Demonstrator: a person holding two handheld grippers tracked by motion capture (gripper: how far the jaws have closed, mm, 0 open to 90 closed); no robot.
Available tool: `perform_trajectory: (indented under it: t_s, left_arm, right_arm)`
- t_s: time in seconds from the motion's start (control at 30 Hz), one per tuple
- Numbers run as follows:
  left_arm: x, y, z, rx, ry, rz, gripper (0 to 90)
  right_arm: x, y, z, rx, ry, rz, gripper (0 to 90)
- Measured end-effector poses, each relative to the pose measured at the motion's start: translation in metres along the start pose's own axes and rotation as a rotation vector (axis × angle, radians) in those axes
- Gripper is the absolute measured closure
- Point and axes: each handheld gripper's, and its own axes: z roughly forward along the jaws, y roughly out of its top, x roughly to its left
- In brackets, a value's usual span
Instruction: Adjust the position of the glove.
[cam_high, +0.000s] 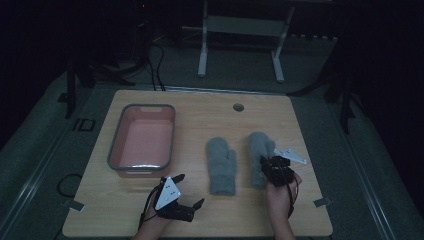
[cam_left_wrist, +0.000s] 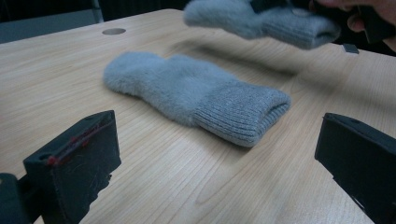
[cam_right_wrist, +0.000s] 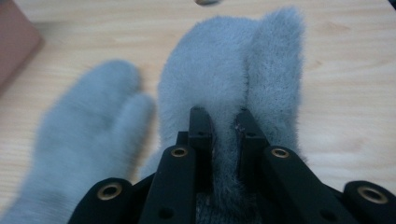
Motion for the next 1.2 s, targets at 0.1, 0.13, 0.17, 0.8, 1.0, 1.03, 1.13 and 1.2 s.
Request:
perform_trajectory:
  t_s: [0.1,0.13,0.17,0.8,1.0,1.03,1.13,1.2]
  left_arm:
    - [0.000,0.001,-0.001,0.000,0.003,-0.003,0.3]
    - [0.001,0.001,-0.001,-0.002,0.002,0.000,0.3]
    - [0.000,0.002,-0.002,-0.003,0.000,0.000,0.3]
    - [0.010,0.005,-0.006,-0.022,-0.009,-0.054,0.3]
    - [0.011,0.006,-0.005,-0.022,-0.015,-0.051,0.3]
    - [0.010,0.006,-0.005,-0.020,-0.017,-0.048,0.3]
    - [0.009,0.006,-0.004,-0.019,-0.020,-0.045,0.3]
    - [0.009,0.005,-0.004,-0.021,-0.022,-0.045,0.3]
  right_arm:
    - [0.013,0.008,-0.002,-0.013,0.022,0.000,80.7]
    - [0.018,0.010,-0.003,-0.016,0.035,0.001,80.8]
    - [0.029,0.014,-0.004,-0.022,0.058,0.003,80.7]
    - [0.107,0.003,0.018,0.025,0.137,-0.004,80.6]
    - [0.117,-0.007,0.028,0.059,0.127,-0.026,80.5]
    - [0.117,-0.011,0.032,0.069,0.122,-0.028,80.2]
    - [0.116,-0.017,0.036,0.068,0.110,-0.026,79.9]
    - [0.114,-0.022,0.042,0.082,0.104,-0.035,78.0]
